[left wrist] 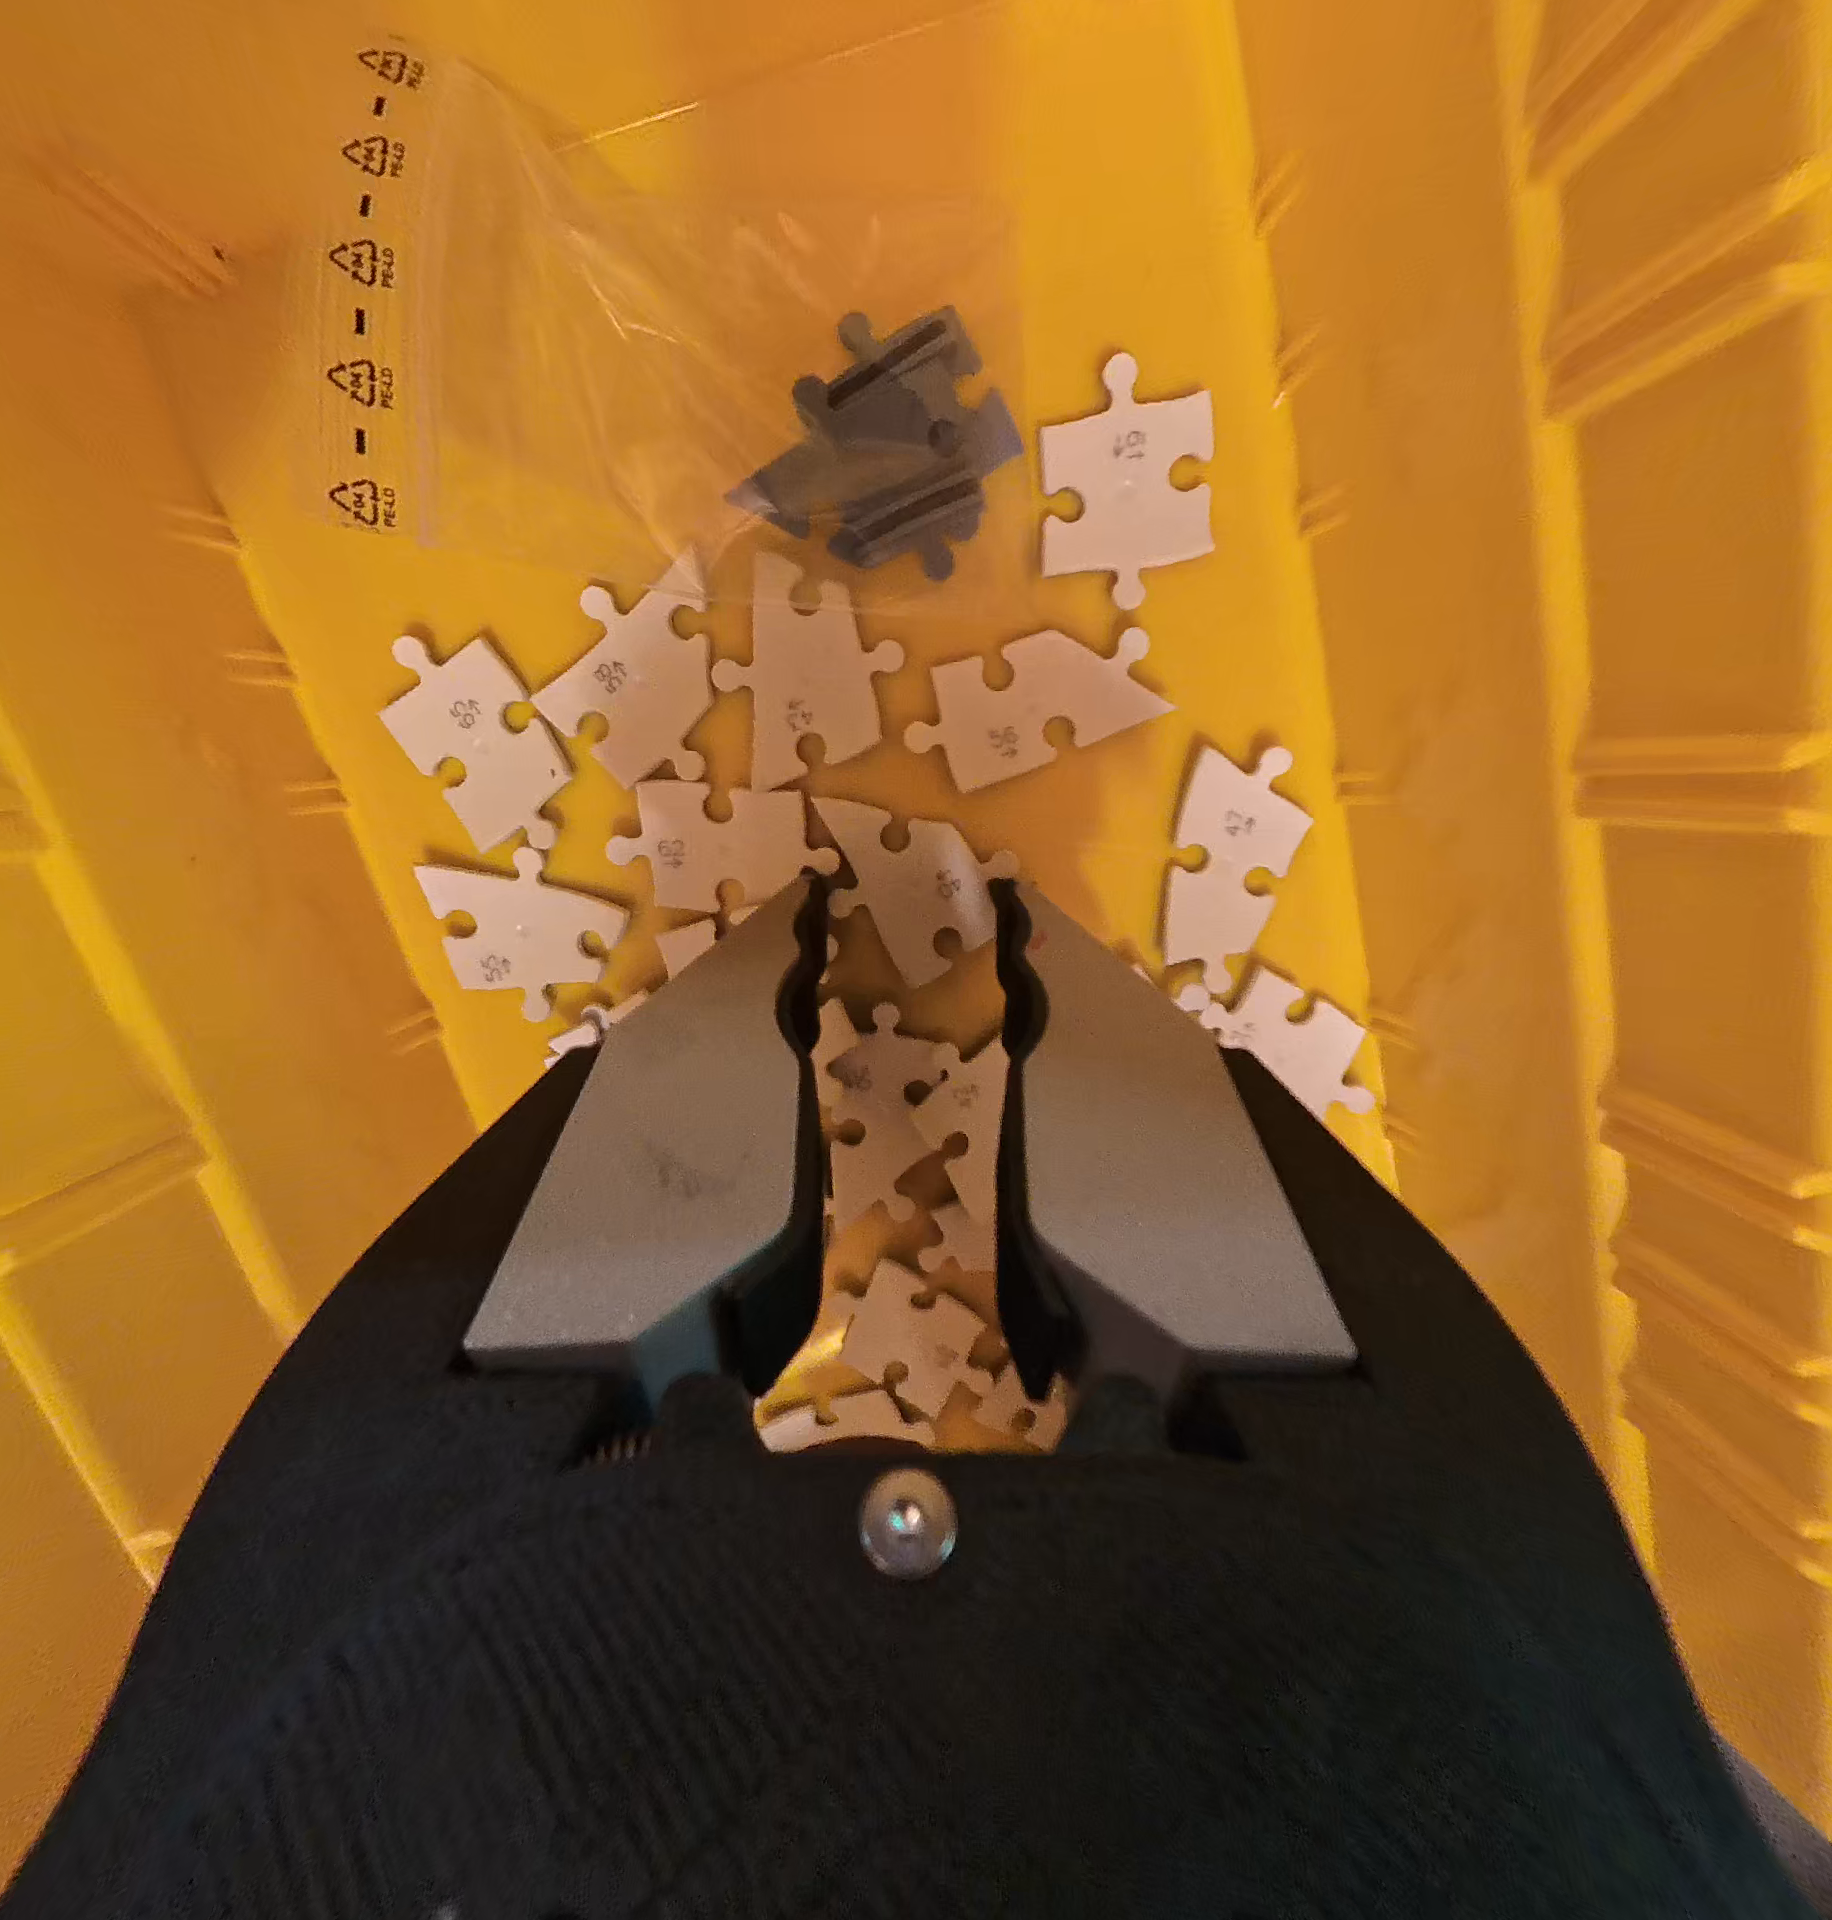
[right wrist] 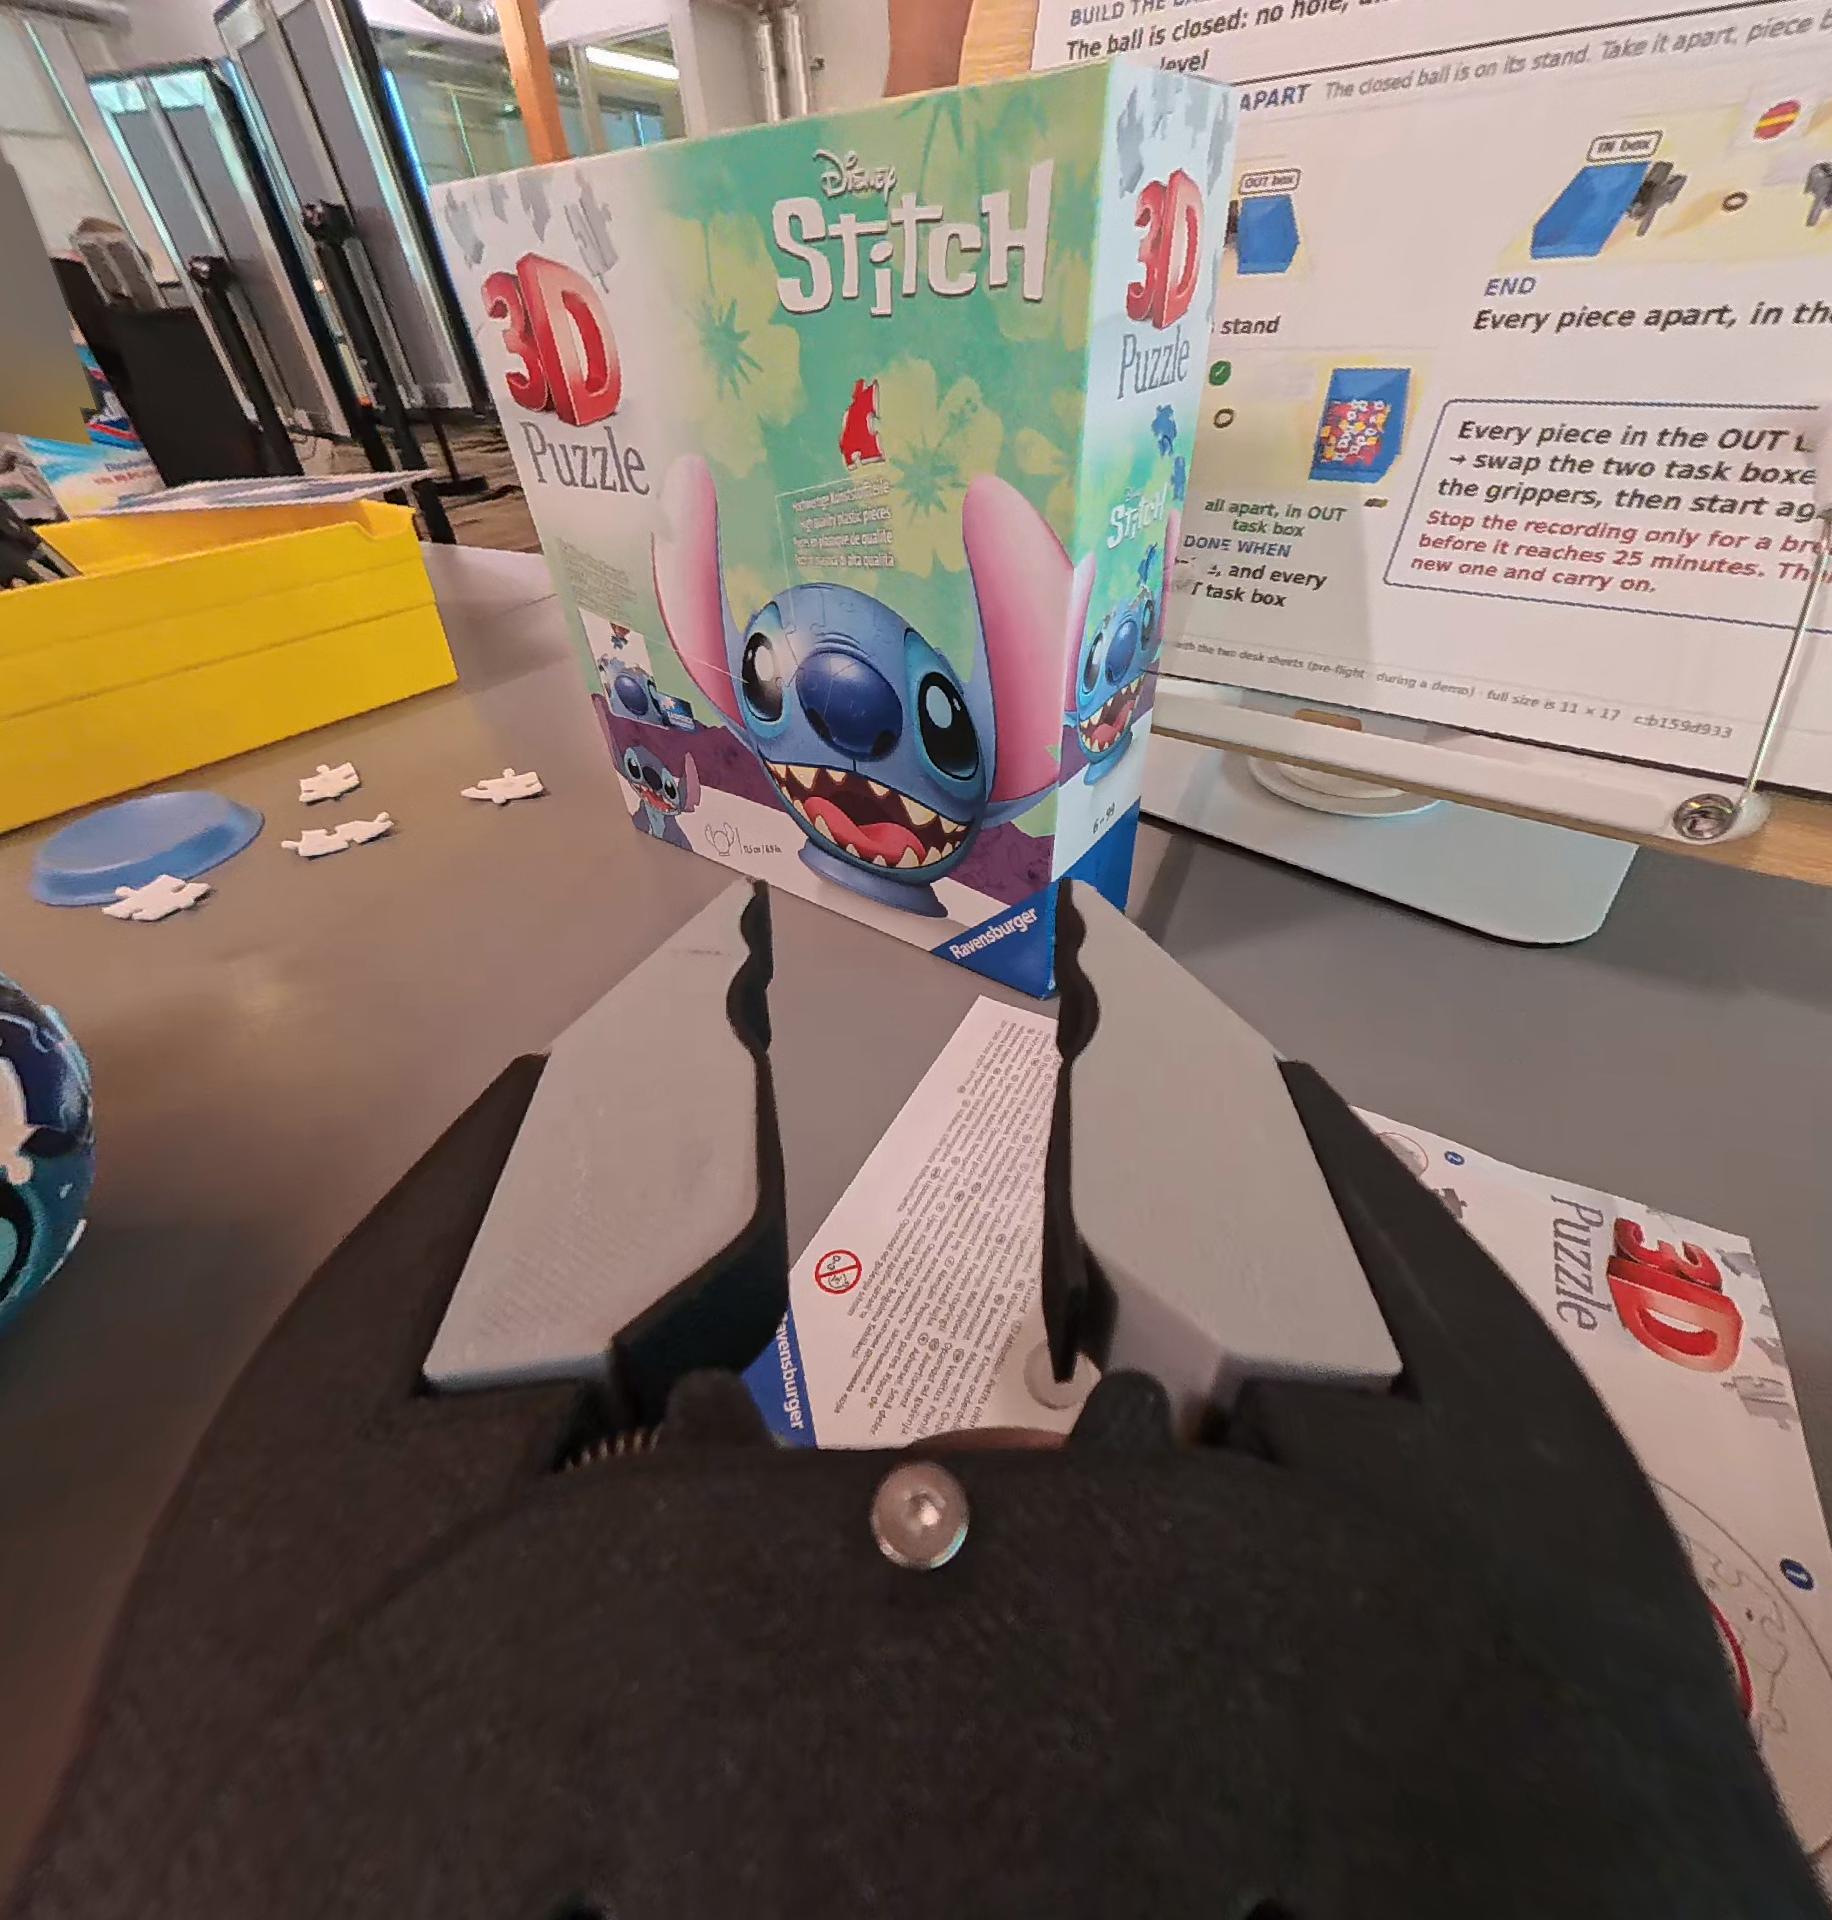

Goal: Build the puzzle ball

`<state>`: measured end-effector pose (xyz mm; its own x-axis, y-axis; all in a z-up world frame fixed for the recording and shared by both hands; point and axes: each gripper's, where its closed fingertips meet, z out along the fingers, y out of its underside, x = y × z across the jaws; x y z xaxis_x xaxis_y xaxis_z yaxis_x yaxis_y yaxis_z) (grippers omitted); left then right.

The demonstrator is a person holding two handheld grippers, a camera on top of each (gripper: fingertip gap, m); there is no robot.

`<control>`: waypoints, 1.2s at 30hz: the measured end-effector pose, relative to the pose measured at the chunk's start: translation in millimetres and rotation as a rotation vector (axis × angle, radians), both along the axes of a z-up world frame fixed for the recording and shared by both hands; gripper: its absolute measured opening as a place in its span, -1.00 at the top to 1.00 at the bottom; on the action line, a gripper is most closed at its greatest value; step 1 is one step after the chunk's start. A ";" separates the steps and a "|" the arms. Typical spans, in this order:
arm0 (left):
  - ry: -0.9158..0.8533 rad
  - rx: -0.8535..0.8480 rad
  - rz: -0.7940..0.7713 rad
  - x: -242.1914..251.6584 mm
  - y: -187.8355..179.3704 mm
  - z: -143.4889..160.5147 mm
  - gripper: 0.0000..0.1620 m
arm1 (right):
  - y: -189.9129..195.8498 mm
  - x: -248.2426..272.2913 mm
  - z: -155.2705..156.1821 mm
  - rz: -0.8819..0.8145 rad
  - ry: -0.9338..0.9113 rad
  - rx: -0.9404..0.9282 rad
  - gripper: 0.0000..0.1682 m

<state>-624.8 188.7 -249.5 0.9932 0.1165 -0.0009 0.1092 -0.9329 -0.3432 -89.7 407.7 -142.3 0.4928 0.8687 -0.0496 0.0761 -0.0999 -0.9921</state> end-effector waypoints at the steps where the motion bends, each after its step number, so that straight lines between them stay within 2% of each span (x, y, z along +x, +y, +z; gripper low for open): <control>1: 0.004 0.002 -0.006 -0.1 0.2 0.1 0.63 | 0.6 0.7 0.3 -0.003 0.004 -0.004 0.39; 5: 0.025 0.061 -0.009 -4.3 2.6 11.3 0.63 | 1.0 1.8 0.1 -0.003 0.008 -0.012 0.38; 9: 0.067 0.299 -0.084 10.3 11.8 76.1 0.63 | -5.1 -4.9 -5.5 0.042 -0.031 -0.022 0.38; 12: 0.106 0.465 -0.289 60.7 10.4 131.4 0.62 | -15.3 -16.8 -2.4 0.119 -0.036 -0.052 0.39; 15: 0.152 0.553 -0.618 148.6 -2.6 164.0 0.62 | -40.4 -38.9 26.3 0.265 0.028 -0.114 0.38; 19: 0.349 0.535 -0.998 250.0 -20.1 169.2 0.62 | -97.0 -88.1 64.0 0.505 -0.017 -0.193 0.41; 23: 0.425 0.536 -1.193 322.5 -22.7 169.5 0.62 | -172.1 -139.7 76.9 0.747 -0.130 -0.194 0.36; 27: 0.584 0.525 -1.273 353.9 -12.2 165.7 0.61 | -209.2 -171.0 74.6 0.828 -0.148 -0.253 0.34; 31: 0.678 0.492 -1.305 363.7 -7.0 156.4 0.61 | -205.2 -181.9 61.7 0.791 -0.176 -0.287 0.43; 34: 0.743 0.488 -1.314 365.2 -4.0 155.0 0.61 | -206.3 -185.1 43.3 0.825 -0.260 -0.342 0.41; 36: 0.769 0.468 -1.321 365.3 -2.0 152.0 0.61 | -209.0 -185.9 43.7 0.872 -0.259 -0.341 0.58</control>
<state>-259.5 186.7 -97.5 0.1731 -0.6513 -0.7388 -0.9787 -0.0299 -0.2029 -275.5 198.7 -98.6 -0.2866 0.8928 -0.3474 0.4721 -0.1840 -0.8621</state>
